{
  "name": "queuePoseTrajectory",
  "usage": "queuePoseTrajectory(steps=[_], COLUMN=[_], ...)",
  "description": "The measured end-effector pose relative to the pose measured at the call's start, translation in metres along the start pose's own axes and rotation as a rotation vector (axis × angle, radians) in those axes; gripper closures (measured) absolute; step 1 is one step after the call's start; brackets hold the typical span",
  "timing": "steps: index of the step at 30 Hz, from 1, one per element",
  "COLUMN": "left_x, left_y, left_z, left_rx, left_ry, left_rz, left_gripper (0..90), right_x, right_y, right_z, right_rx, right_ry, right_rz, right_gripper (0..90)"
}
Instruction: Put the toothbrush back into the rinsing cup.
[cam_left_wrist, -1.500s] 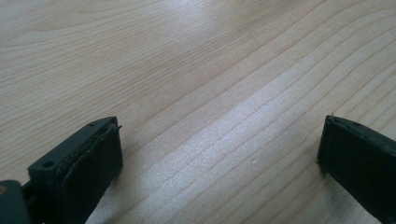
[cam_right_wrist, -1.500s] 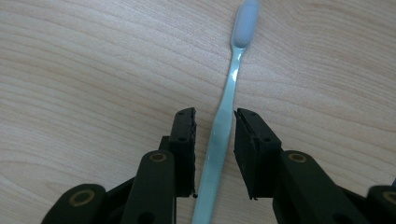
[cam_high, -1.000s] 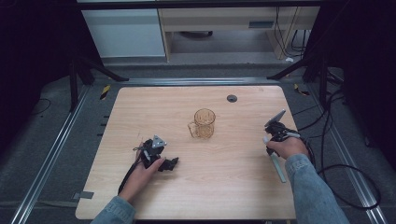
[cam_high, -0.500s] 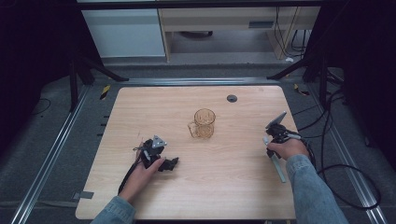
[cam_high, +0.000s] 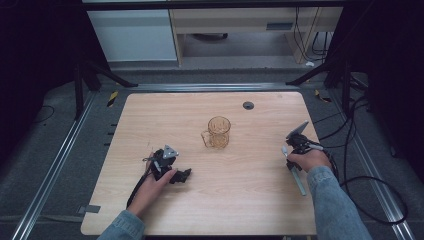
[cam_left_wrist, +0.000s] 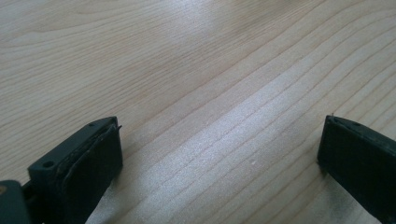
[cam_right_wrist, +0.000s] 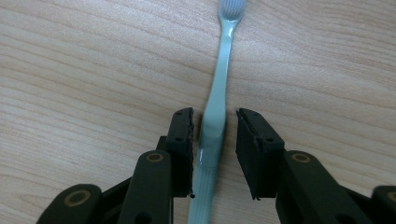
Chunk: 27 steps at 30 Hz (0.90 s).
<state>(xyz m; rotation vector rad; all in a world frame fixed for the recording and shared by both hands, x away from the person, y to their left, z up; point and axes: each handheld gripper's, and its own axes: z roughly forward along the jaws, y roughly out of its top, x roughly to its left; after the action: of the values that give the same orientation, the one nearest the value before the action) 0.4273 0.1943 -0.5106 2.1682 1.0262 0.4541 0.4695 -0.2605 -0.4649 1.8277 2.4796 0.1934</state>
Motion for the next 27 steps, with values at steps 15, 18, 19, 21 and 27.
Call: queuePoseTrajectory(steps=[15, 18, 19, 21, 27], left_x=[0.0000, 0.0000, 0.0000, 0.0000, 0.0000], left_y=[0.0000, 0.0000, 0.0000, 0.0000, 0.0000], left_z=[0.0000, 0.0000, 0.0000, 0.0000, 0.0000], left_rx=[0.000, 0.000, 0.000, 0.000, -0.001], left_ry=[0.000, 0.000, 0.000, 0.000, 0.000], left_rz=[0.000, 0.000, 0.000, 0.000, -0.001], left_gripper=[0.0, 0.0, 0.0, 0.0, 0.0], right_x=[0.0019, 0.0026, 0.0028, 0.0028, 0.0023], right_y=[0.0039, 0.0041, 0.0042, 0.0043, 0.0041], right_z=[0.0030, 0.0029, 0.0029, 0.0028, 0.0028], right_rx=[0.013, 0.017, 0.017, 0.019, 0.018], right_ry=[-0.011, -0.019, -0.020, -0.024, -0.020], right_rz=[-0.005, -0.009, -0.011, -0.013, -0.025], right_gripper=[73.6, 77.1, 77.5, 78.9, 79.1])
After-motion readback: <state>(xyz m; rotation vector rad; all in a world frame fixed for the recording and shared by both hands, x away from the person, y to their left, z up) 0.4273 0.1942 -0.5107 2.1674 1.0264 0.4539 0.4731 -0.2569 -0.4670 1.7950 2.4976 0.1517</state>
